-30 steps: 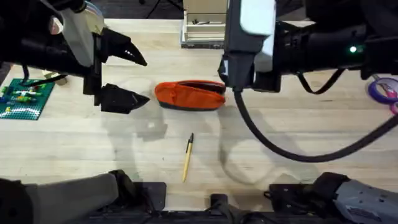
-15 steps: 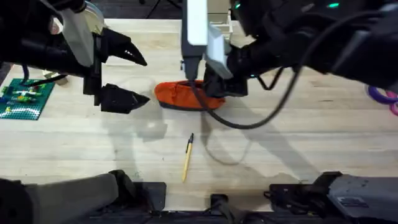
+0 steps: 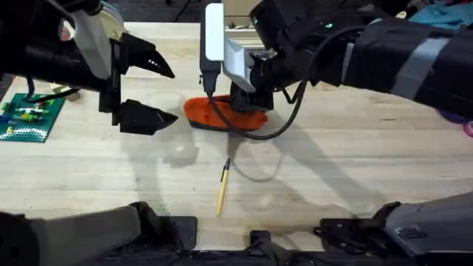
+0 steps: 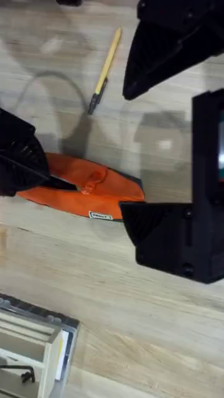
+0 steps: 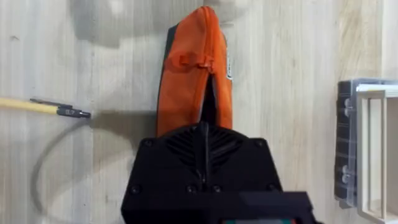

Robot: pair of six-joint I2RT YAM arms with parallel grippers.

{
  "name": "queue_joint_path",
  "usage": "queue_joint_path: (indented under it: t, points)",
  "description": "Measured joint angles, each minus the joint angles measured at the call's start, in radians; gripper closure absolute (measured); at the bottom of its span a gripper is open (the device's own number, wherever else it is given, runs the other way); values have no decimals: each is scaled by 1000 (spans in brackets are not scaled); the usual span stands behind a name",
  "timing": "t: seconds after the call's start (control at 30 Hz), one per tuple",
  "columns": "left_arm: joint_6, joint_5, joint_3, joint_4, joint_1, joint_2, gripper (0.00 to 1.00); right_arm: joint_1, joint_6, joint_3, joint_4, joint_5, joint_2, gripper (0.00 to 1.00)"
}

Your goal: Unzip the bag, pick up the pens from the table one at a time and place them inside, then zip the bag closed.

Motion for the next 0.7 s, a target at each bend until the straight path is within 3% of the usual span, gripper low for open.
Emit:
queue_joint_path:
  t: [0.43, 0.5, 0.67, 0.7]
  points:
    - [0, 0, 0, 0, 0, 0, 7, -24, 1, 5, 6, 0, 105, 971]
    - [0, 0, 0, 0, 0, 0, 8, -25, 7, 5, 5, 0, 106, 764]
    - [0, 0, 0, 0, 0, 0, 7, -26, 7, 5, 0, 0, 106, 59]
    - [0, 0, 0, 0, 0, 0, 8, -26, 7, 6, -1, 0, 106, 19]
